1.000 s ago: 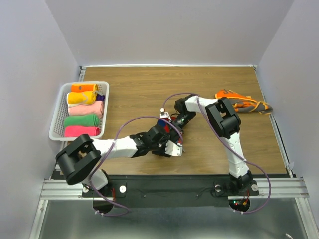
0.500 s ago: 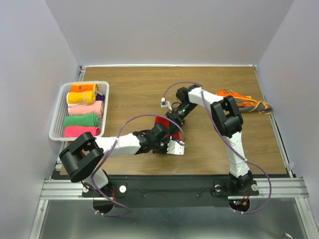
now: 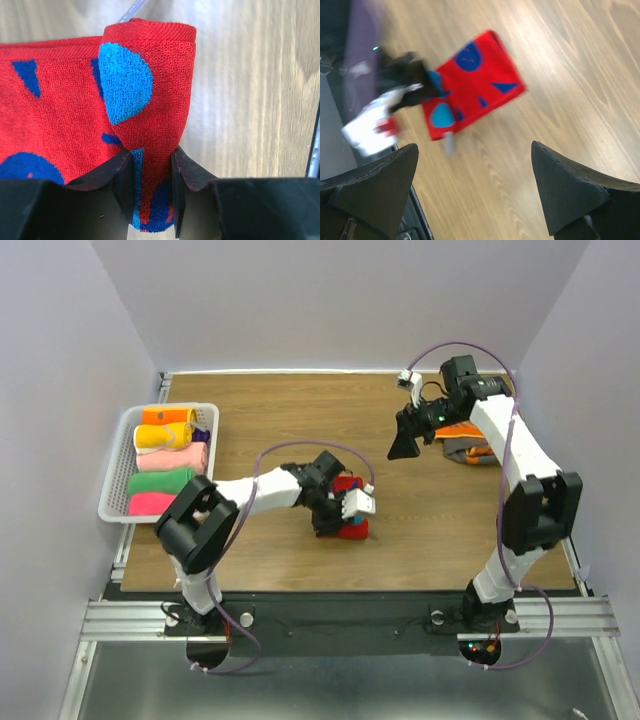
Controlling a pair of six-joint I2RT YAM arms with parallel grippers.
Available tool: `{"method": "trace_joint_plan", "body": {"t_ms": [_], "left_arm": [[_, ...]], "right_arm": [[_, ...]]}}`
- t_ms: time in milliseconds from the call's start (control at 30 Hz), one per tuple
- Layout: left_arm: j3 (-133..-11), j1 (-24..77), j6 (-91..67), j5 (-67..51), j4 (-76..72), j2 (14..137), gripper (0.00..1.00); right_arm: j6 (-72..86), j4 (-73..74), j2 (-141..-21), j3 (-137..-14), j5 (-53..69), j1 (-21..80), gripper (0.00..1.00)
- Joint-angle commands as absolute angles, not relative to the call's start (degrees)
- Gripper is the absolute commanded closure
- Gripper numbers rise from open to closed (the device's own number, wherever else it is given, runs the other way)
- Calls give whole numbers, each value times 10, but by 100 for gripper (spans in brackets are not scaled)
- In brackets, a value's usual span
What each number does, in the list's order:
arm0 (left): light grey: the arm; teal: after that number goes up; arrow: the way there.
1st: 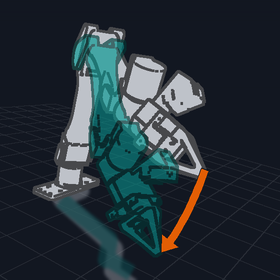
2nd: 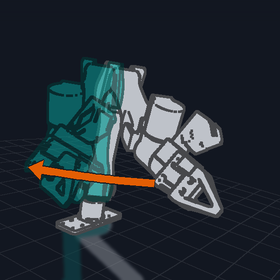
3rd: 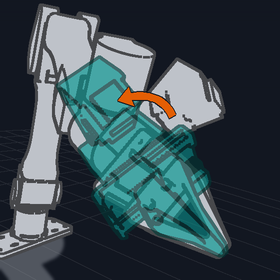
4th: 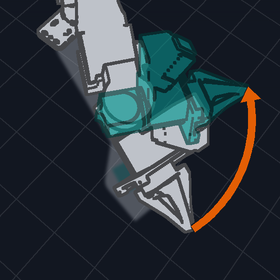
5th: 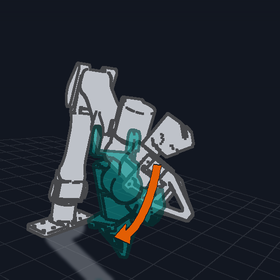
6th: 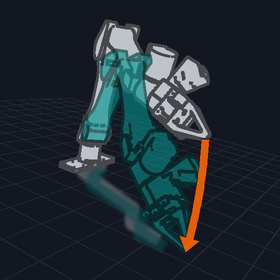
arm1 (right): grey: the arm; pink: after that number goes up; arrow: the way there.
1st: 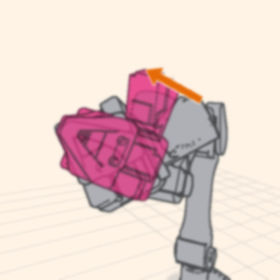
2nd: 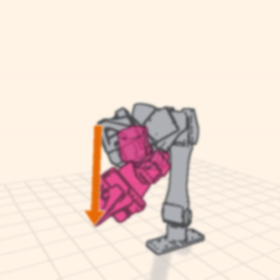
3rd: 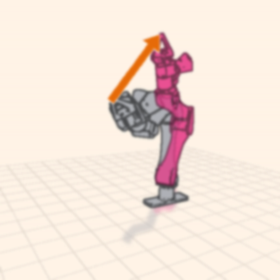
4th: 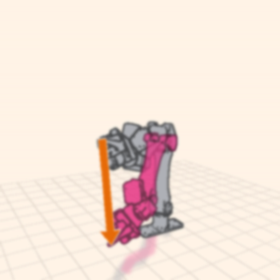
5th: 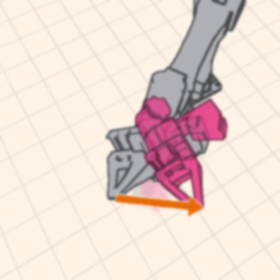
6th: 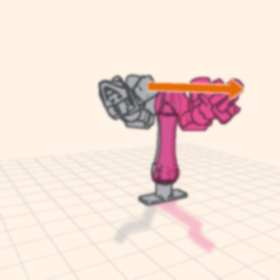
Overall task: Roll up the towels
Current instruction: Roll the towel
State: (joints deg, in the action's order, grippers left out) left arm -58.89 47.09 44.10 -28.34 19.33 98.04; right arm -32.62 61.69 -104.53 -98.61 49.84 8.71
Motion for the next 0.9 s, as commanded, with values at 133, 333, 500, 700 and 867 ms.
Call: {"method": "trace_joint_plan", "body": {"t_ms": [133,333,500,700,867], "left_arm": [[-749,389,492,-438,436,1147,63],[-809,361,548,-482,548,1270,62],[-853,341,573,-503,594,1331,60],[-904,329,560,-517,611,1358,58],[-918,316,563,-526,622,1373,57]], "right_arm": [[-352,610,-851,-839,455,111,2],[-368,565,-787,-748,352,169,2],[-324,462,-772,-670,142,363,2],[-327,330,-849,-636,19,496,4],[-331,276,-874,-618,24,546,5]]}}
